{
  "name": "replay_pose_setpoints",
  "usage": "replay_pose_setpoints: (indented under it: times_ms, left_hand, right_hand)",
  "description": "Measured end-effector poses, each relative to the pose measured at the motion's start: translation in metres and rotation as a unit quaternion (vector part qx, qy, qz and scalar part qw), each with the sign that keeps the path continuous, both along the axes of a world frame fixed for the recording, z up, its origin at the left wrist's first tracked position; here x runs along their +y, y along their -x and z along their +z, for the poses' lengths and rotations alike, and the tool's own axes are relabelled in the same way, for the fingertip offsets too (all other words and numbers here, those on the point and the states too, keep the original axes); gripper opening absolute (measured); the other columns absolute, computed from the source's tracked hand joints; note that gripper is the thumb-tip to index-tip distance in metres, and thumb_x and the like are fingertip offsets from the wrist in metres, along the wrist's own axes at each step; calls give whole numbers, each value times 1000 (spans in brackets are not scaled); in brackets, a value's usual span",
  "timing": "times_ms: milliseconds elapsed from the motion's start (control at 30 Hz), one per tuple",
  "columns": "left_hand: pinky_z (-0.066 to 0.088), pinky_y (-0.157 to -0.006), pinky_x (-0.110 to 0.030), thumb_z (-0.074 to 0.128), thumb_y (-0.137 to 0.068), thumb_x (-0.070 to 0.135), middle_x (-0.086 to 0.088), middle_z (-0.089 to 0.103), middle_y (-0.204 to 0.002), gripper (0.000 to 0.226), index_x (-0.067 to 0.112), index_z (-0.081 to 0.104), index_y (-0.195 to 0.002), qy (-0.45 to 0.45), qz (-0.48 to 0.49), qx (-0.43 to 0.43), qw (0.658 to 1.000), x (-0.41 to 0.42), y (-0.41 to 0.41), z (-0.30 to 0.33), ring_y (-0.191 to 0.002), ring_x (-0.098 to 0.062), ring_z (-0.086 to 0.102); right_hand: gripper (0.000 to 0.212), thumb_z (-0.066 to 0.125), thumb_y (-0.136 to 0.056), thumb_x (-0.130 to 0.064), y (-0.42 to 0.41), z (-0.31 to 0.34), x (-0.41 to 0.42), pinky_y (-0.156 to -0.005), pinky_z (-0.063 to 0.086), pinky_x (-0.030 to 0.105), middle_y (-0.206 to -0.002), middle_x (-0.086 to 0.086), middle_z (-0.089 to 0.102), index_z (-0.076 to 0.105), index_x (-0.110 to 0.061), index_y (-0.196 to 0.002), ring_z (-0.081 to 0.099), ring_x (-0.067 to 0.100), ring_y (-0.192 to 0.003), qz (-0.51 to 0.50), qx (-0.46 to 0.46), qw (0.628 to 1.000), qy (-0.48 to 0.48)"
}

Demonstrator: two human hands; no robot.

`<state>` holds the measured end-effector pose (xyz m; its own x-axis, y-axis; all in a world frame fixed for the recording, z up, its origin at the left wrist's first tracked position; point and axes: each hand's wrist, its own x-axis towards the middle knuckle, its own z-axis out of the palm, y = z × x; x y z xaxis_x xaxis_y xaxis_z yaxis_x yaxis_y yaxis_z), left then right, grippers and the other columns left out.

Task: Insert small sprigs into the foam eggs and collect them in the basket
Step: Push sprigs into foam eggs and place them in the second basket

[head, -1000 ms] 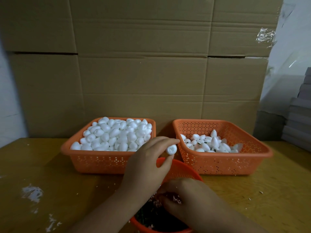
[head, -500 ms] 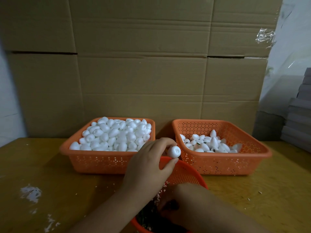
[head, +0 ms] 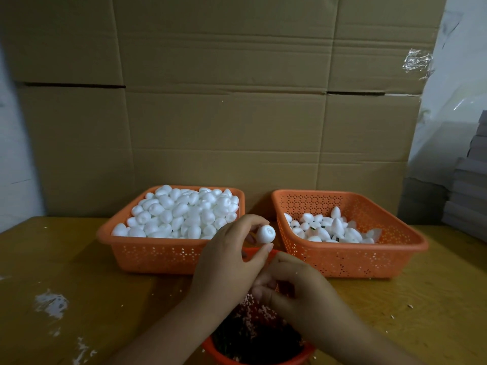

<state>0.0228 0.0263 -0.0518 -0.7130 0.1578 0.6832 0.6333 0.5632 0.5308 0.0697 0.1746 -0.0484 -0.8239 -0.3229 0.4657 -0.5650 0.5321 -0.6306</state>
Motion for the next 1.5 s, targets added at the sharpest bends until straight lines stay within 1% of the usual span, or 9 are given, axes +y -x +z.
replay_pose_setpoints:
  times_ms: [100,200,333,467,567,700,900,1067,1500]
  left_hand:
    - [53,-77,-25,70,-84,33,30,57,-105,33,47,52,-108,-9,-5,-13,1000,-1,2,1,-95,4,58]
    - [53,-77,-25,70,-84,35,29,58,-103,33,47,52,-108,-6,-5,-12,1000,-3,2,1,-96,5,57]
    - [53,-74,-21,71,-84,33,28,59,-101,35,48,51,-109,9,-5,2,1000,-4,3,3,-97,5,57]
    - [50,-69,-14,70,-85,34,31,55,-106,33,47,52,-109,31,-5,16,999,-5,2,6,-96,6,56]
    - [44,-70,-7,70,-86,33,39,50,-107,34,47,52,-111,48,-10,19,999,-5,0,6,-95,11,53]
    - [38,-71,-2,70,-85,34,44,47,-107,36,46,51,-114,75,-8,27,997,-5,-1,5,-95,17,49]
    - [47,-78,-17,68,-87,34,33,56,-102,31,45,56,-113,81,-15,40,996,-5,1,2,-101,10,50]
    - [47,-78,-18,68,-87,32,32,54,-103,32,44,57,-115,88,-11,48,995,-5,1,2,-101,11,47]
    - [43,-81,-22,66,-88,29,18,61,-107,25,33,65,-113,156,-28,79,984,-4,-2,3,-103,-1,51]
  right_hand:
    - [22,75,-83,-17,-1,6,3,-70,41,13,-84,-15,60,68,-36,-75,58,5,-80,-4,-25,999,37]
    - [11,72,-86,-16,0,10,6,-67,41,11,-76,-13,64,71,-25,-79,58,-1,-71,-6,-55,995,78]
    - [10,65,-89,-17,0,14,10,-65,47,14,-72,-7,68,70,-21,-81,61,1,-68,-10,-72,984,160]
    - [9,61,-89,-11,2,18,15,-66,52,18,-73,5,72,68,-9,-83,65,12,-67,-50,-32,958,280]
    - [8,62,-89,-7,3,20,19,-64,51,13,-74,5,72,69,-5,-85,67,9,-68,-83,-2,949,305]
    - [10,66,-86,-3,7,16,21,-64,51,14,-74,2,72,70,-11,-83,67,10,-70,-123,12,953,277]
    - [15,69,-84,-6,10,10,22,-68,51,22,-73,1,68,71,-19,-78,64,13,-72,-150,33,963,221]
    - [16,68,-84,-6,10,8,22,-72,51,28,-72,0,67,69,-21,-81,63,14,-73,-146,43,968,200]
    - [22,72,-83,-10,14,-3,22,-68,45,15,-79,-16,65,63,-30,-89,62,6,-79,-138,100,981,95]
